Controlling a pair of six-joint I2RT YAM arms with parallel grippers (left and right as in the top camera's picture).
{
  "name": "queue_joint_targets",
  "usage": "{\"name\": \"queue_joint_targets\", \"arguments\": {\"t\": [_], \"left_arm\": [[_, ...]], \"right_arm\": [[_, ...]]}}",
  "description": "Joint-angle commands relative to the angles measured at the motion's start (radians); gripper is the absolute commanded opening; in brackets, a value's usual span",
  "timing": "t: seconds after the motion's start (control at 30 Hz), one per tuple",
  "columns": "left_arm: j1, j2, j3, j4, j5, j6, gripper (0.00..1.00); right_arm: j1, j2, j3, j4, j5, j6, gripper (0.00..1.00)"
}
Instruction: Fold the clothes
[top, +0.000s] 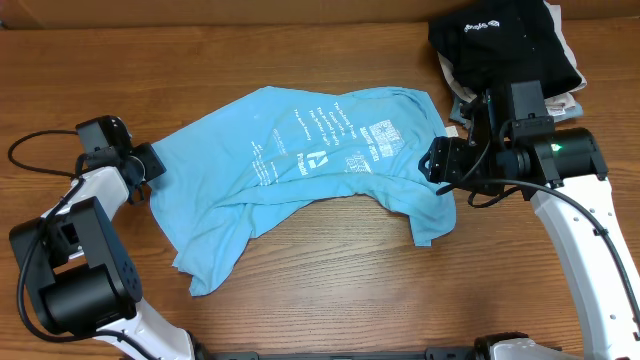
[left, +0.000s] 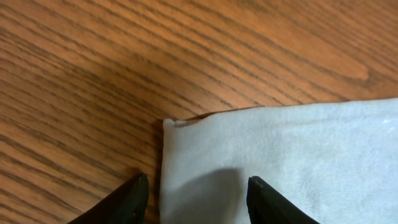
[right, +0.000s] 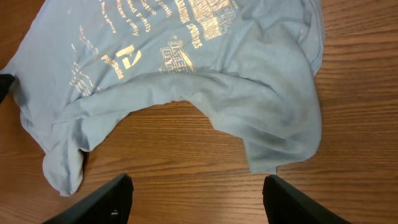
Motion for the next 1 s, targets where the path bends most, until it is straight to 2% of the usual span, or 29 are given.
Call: {"name": "queue_joint_targets", "arguments": {"t": [0.0, 0.3, 0.47, 0.77, 0.97], "left_arm": [[-0.006, 0.017, 0.019, -0.025, 0.008, 0.000, 0.52], [0.009, 0.017, 0.188, -0.267, 0.019, -0.007, 0.54], [0.009, 0.018, 0.311, -0.418, 0.019, -0.006, 0.58], [0.009, 0.017, 0.458, -0.647, 0.076, 0.025, 0.72], [0.009, 0.018, 0.569, -0.737, 0.072, 0.071, 0.72]], "right_arm": [[0.005, 0.002, 0.023, 0.009, -0.006, -0.003, 0.71], [0.005, 0.002, 0.023, 0.009, -0.006, -0.003, 0.71], [0.005, 0.002, 0.023, 0.009, -0.006, -0.003, 0.71], [0.005, 0.002, 0.023, 0.017, -0.006, -0.003, 0.71], [0.005, 0.002, 0.023, 0.026, -0.006, -0.003, 0.71]]}}
